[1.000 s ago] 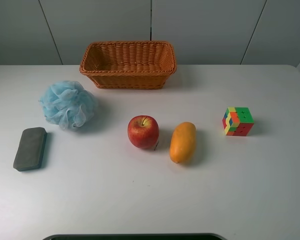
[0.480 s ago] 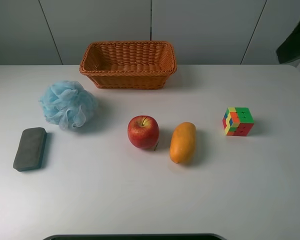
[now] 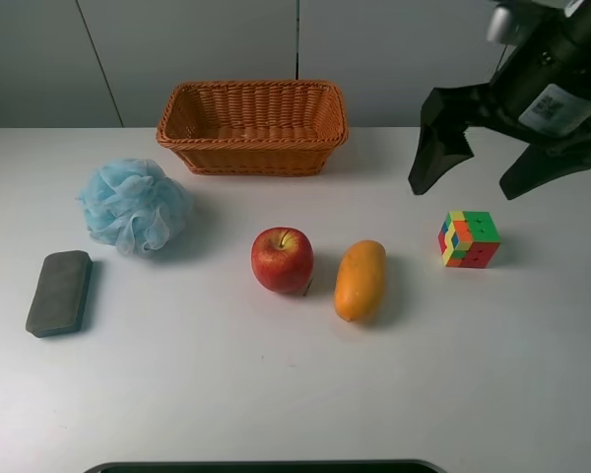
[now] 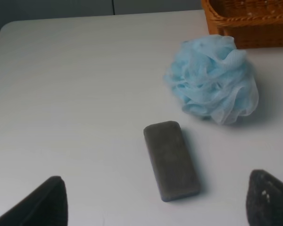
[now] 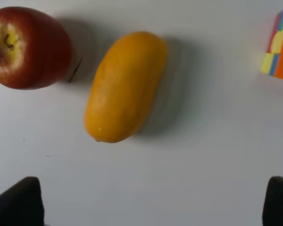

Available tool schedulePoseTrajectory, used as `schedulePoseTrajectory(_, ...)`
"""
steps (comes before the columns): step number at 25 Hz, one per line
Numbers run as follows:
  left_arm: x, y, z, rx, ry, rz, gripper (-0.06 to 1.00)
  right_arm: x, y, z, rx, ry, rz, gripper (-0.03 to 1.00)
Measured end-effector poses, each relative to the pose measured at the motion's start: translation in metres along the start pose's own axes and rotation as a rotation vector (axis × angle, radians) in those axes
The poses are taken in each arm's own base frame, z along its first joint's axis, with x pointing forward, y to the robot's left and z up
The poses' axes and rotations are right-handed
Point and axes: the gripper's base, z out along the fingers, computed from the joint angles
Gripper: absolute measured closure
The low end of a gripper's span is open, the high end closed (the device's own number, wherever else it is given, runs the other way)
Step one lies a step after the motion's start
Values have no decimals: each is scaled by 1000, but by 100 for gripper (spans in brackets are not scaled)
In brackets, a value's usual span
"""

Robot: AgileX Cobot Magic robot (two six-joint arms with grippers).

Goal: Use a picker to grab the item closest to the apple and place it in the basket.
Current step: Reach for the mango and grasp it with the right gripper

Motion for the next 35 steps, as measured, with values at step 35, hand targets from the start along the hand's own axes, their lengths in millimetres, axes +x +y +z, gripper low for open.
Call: schedulePoseTrajectory(35, 0, 0, 0, 0, 0, 0, 22, -31, 27, 173, 78, 182, 69, 27)
